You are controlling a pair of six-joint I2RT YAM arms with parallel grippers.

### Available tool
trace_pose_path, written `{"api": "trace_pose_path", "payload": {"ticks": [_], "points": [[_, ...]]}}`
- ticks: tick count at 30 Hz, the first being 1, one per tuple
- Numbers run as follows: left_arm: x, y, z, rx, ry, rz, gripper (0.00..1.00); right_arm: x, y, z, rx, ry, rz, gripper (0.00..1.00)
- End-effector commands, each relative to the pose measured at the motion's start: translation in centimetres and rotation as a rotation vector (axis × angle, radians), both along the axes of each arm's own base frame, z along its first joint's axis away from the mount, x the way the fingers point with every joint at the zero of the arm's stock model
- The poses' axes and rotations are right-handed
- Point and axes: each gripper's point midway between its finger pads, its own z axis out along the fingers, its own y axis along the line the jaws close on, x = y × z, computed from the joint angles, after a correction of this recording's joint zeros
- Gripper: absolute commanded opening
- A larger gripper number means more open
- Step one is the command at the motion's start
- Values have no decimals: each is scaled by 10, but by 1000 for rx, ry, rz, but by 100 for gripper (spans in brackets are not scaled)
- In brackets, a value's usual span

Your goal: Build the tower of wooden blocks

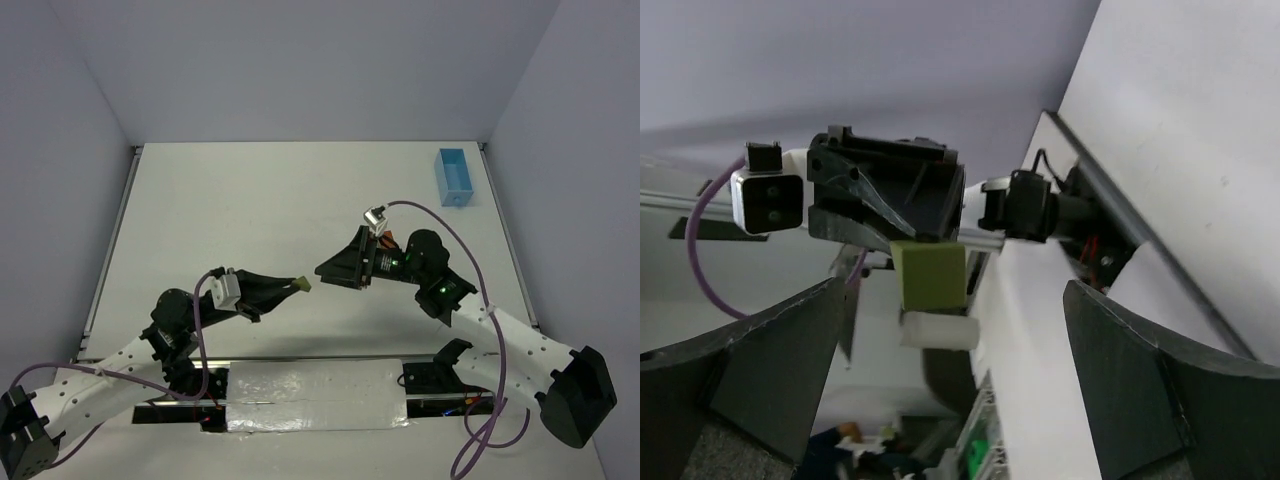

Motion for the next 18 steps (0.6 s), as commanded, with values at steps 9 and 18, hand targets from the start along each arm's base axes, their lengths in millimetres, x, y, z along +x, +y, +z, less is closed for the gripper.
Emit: {"api": "trace_pose_path", "payload": {"ticks": [9, 18], "points": [[-31, -4, 31, -50, -191, -146, 0, -33, 22, 44, 133, -40, 126, 76], [-40, -7, 27, -30, -227, -196, 0, -38, 27, 44, 116, -58, 152, 52]]}}
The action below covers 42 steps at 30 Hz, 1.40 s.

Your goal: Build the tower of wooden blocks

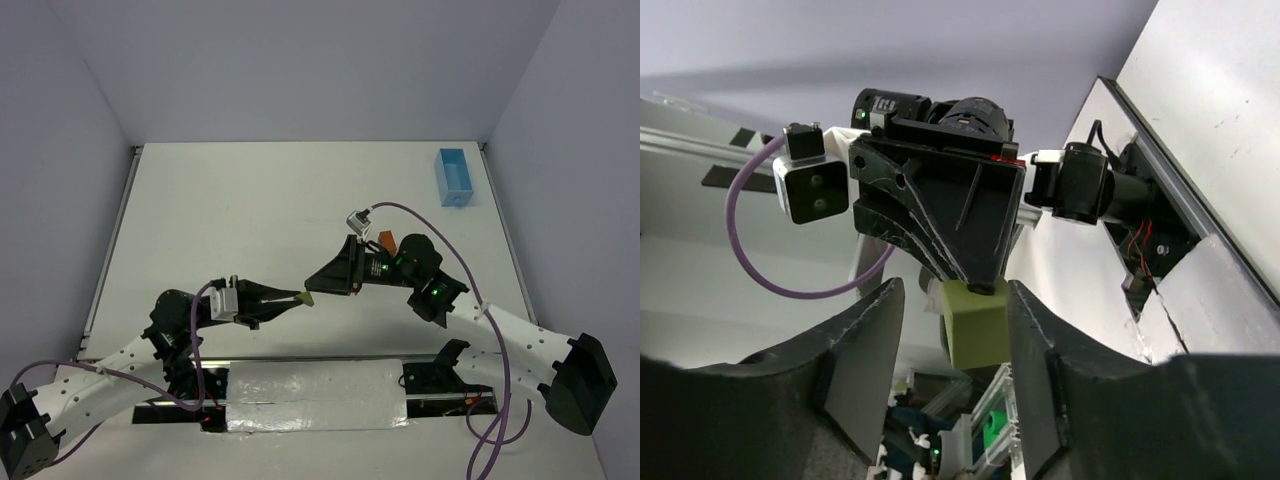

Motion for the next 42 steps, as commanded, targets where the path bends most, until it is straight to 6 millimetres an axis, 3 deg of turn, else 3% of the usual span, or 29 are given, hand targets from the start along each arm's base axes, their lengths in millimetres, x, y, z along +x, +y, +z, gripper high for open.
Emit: {"api": "trace_pose_path", "payload": {"ticks": [1, 10, 17, 21, 26, 29, 30, 31, 35, 36, 38, 39, 40, 42], "points": [[-13, 1, 21, -47, -118, -47, 0, -8, 4, 24, 45, -74, 39, 52], [-14, 3, 24, -60, -130, -44, 0, -14, 6, 16, 38, -75, 57, 50], [-18, 6, 29, -79, -144, -51, 0, -24, 10, 9, 45, -74, 117, 60], [-20, 7, 31, -85, -149, -55, 0, -27, 10, 10, 45, -82, 121, 59], [-21, 8, 32, -93, -157, -56, 0, -35, 9, 18, 82, -90, 149, 51], [-21, 7, 31, -88, -153, -56, 0, -38, 8, 21, 106, -88, 161, 41], [-20, 7, 30, -85, -150, -53, 0, -38, 8, 20, 108, -87, 159, 31], [-19, 7, 29, -83, -147, -52, 0, -39, 8, 20, 109, -85, 161, 0], [-15, 5, 28, -63, -128, -44, 1, -37, 8, 16, 90, -92, 145, 0], [-14, 4, 27, -53, -123, -42, 13, -35, 8, 19, 89, -106, 131, 0], [-8, 1, 23, -27, -86, -25, 28, -33, 8, 19, 70, -142, 115, 0], [-4, -1, 20, -16, -59, -16, 45, -30, 7, 20, 64, -192, 87, 0], [0, -2, 19, -10, -37, -4, 95, -28, 6, 21, 58, -218, 73, 0], [3, -6, 15, 30, -8, -9, 99, -21, 3, 24, 34, -267, 18, 0]]}}
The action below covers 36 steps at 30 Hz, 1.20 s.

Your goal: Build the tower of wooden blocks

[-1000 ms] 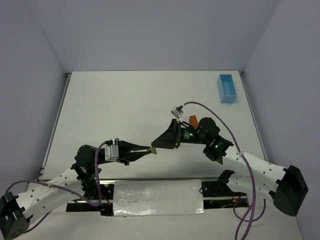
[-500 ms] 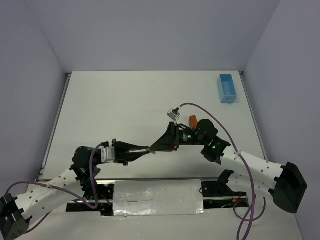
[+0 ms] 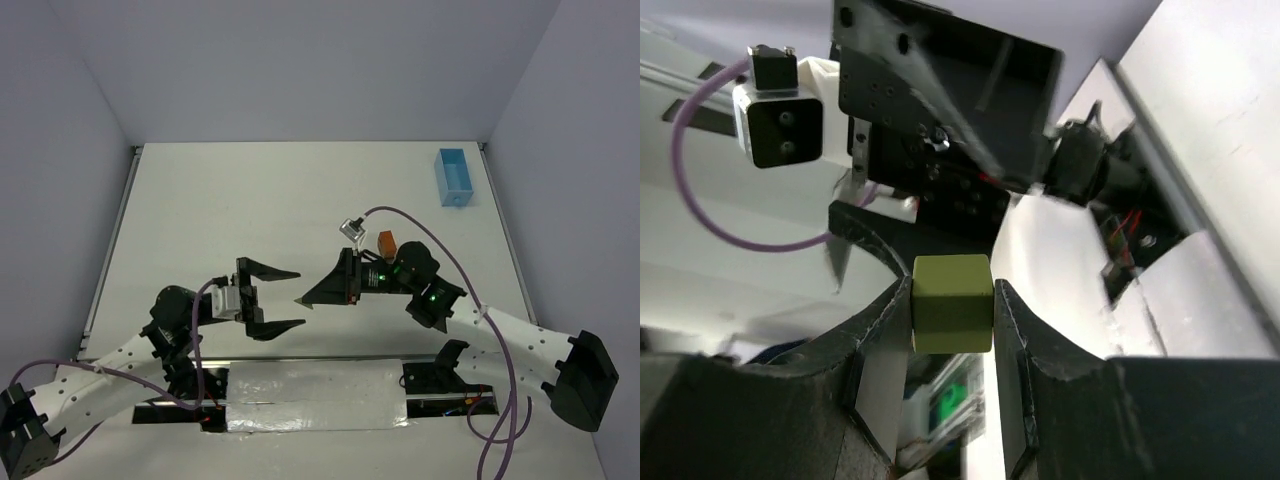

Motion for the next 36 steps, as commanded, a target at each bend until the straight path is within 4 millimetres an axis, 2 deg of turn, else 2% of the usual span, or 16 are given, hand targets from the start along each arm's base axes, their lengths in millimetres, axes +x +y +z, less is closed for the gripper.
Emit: {"api": "trace_pose_path", "payload": {"ticks": [1, 3, 7, 8, 9, 10, 12, 13, 14, 15, 20, 22, 26, 27, 30, 36], "points": [[5, -5, 11, 23, 7, 5, 99, 8, -5, 29, 25, -190, -90, 0], [15, -7, 9, 51, 81, 43, 99, 19, -11, 28, -36, -309, -158, 0], [33, -8, 16, 82, 267, 122, 99, 76, -39, 16, -231, -470, -496, 0], [33, -9, 13, 96, 308, 118, 99, 80, -44, 12, -254, -491, -523, 0], [32, -12, 3, 137, 347, 106, 99, 84, -52, 16, -263, -550, -564, 0], [32, -14, 2, 150, 370, 104, 99, 103, -67, 14, -312, -557, -691, 0], [41, -14, 8, 151, 439, 149, 99, 120, -91, 2, -419, -595, -817, 0], [44, -11, -5, 199, 504, 182, 100, 129, -101, -3, -468, -603, -872, 0], [48, -8, 4, 201, 527, 214, 99, 140, -115, -12, -545, -602, -951, 0], [52, -5, -1, 229, 559, 255, 99, 145, -121, -16, -601, -648, -969, 0], [71, 40, -29, 389, 714, 561, 100, 173, -162, -27, -836, -734, -1149, 0], [68, 51, -29, 411, 715, 593, 99, 183, -174, -33, -914, -757, -1172, 0], [77, 94, -45, 439, 706, 810, 99, 210, -206, -57, -1037, -717, -1204, 0], [76, 102, -44, 421, 701, 837, 99, 215, -204, -56, -1008, -729, -1190, 0], [74, 113, -45, 385, 697, 868, 100, 233, -223, -73, -1048, -693, -1198, 0], [73, 115, -51, 361, 695, 868, 100, 257, -216, -109, -1094, -650, -1075, 4]]}}
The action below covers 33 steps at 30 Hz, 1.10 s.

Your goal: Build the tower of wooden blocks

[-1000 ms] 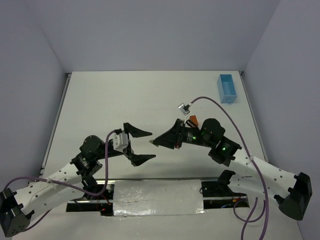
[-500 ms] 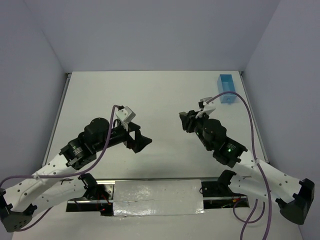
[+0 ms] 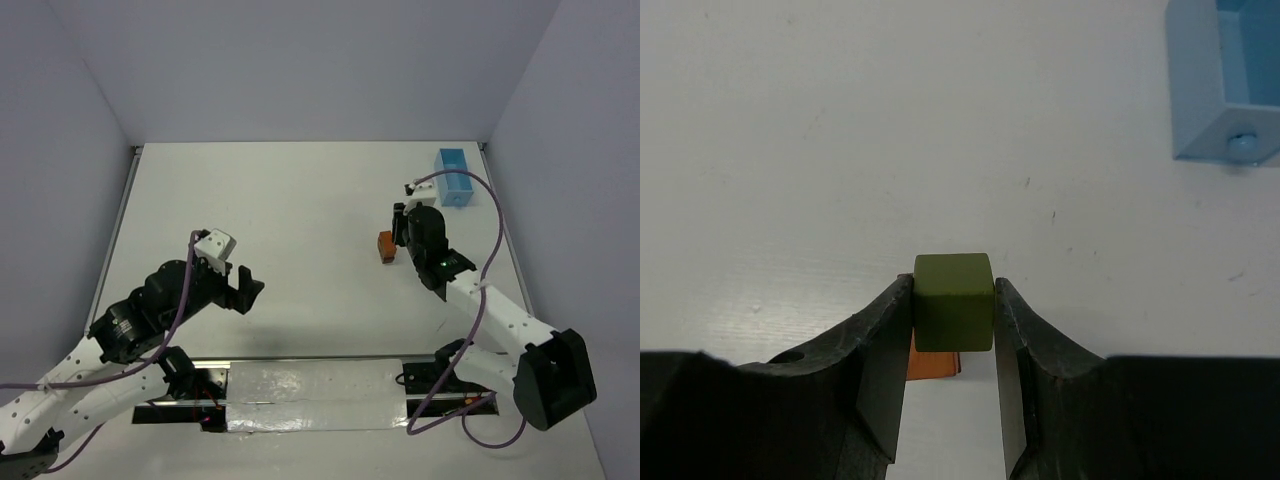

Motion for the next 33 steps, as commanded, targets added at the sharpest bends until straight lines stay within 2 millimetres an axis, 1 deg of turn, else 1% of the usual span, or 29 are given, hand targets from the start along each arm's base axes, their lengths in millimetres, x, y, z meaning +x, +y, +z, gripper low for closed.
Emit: {"api": "trace_pose_path", "payload": {"ticks": [1, 5, 6, 8, 9, 12, 15, 18, 21, 22, 30, 33], "points": [[6, 4, 2, -13, -8, 53, 100, 16, 15, 1, -4, -16, 69, 4], [8, 0, -7, 17, 18, 43, 99, 18, 19, -12, -7, 2, 87, 5], [8, -1, -8, 25, 25, 38, 99, 17, 19, -19, -10, 21, 90, 5], [9, -2, -13, 41, 39, 38, 99, 16, 19, -23, -7, 39, 88, 6], [9, -3, -12, 39, 39, 37, 99, 14, 19, -27, -9, 47, 91, 7], [8, -4, -13, 40, 39, 27, 100, 12, 21, -30, 1, 46, 101, 9], [7, -5, -10, 27, 31, 18, 100, 10, 20, -39, -6, 74, 98, 11], [6, -4, -9, 23, 25, 17, 100, 8, 19, -41, -6, 73, 96, 13], [5, -5, -9, 17, 24, 7, 99, 7, 16, -39, -8, 71, 81, 15], [5, -6, -9, 17, 25, 5, 100, 5, 15, -42, -18, 90, 76, 16], [5, -6, -9, 17, 25, 2, 100, 4, 14, -47, -30, 128, 78, 20], [4, -6, -8, 14, 24, -1, 99, 5, 17, -55, -40, 159, 87, 21]]}}
